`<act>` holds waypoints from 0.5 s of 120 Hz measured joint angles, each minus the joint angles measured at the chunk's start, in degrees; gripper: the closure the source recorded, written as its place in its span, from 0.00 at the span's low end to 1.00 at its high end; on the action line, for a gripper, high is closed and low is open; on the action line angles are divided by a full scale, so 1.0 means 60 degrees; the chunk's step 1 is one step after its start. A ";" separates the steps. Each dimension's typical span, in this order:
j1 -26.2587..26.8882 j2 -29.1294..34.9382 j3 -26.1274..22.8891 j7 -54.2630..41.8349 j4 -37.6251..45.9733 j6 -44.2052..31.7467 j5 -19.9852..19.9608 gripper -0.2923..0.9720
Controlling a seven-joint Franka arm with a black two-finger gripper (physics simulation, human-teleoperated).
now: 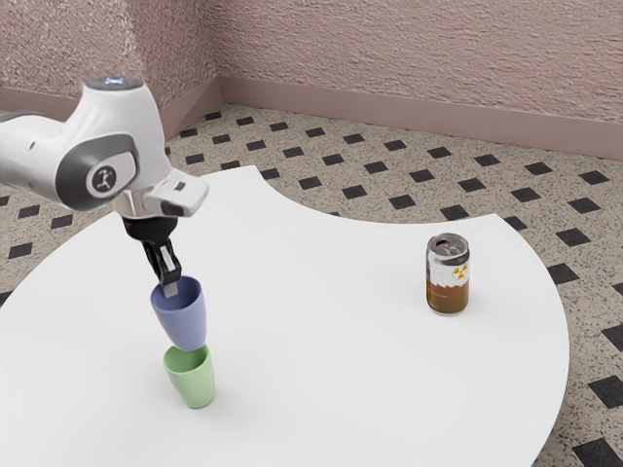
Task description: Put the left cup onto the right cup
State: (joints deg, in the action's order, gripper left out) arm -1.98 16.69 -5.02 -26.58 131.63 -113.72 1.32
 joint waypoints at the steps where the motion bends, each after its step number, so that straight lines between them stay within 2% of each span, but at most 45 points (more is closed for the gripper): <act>1: -0.0001 -0.0002 -0.0004 0.0000 0.0008 -0.0002 -0.0004 0.85; 60: -0.0168 -0.0142 -0.0028 0.0016 0.0142 -0.0083 -0.0092 0.85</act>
State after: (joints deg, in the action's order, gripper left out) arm -2.99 15.83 -5.19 -26.48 132.48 -114.22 0.77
